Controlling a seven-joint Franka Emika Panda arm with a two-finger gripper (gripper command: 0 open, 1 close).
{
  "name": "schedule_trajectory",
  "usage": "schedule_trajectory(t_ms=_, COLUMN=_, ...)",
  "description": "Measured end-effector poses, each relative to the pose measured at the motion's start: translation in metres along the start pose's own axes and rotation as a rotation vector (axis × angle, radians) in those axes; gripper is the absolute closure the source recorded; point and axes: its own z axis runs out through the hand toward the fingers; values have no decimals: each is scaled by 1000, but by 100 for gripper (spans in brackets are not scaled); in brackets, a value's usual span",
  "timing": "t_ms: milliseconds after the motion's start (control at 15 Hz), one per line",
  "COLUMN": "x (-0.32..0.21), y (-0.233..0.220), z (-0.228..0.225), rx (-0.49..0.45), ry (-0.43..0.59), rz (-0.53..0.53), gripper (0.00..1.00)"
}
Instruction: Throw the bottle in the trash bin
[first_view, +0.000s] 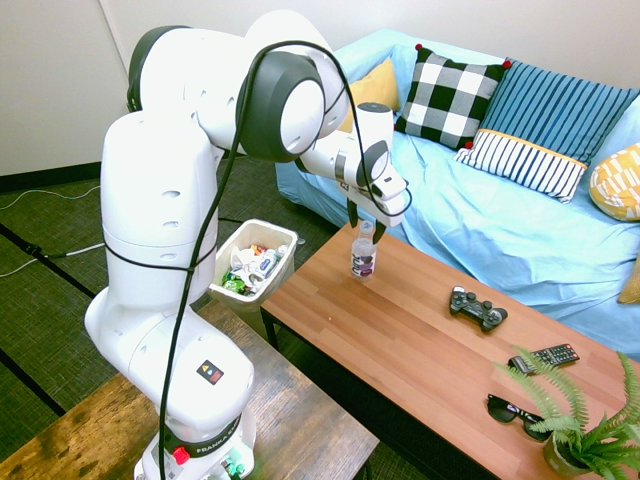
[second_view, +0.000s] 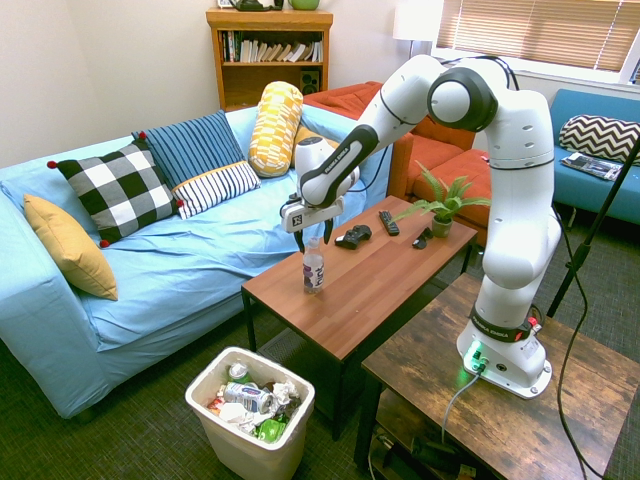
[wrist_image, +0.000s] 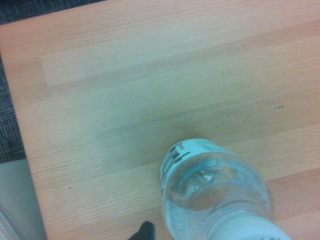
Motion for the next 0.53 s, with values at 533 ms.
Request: schedule_trajectory(t_ms=533, x=-1, y=-1, z=-2, rx=6, ry=-7, rz=-1, gripper=100)
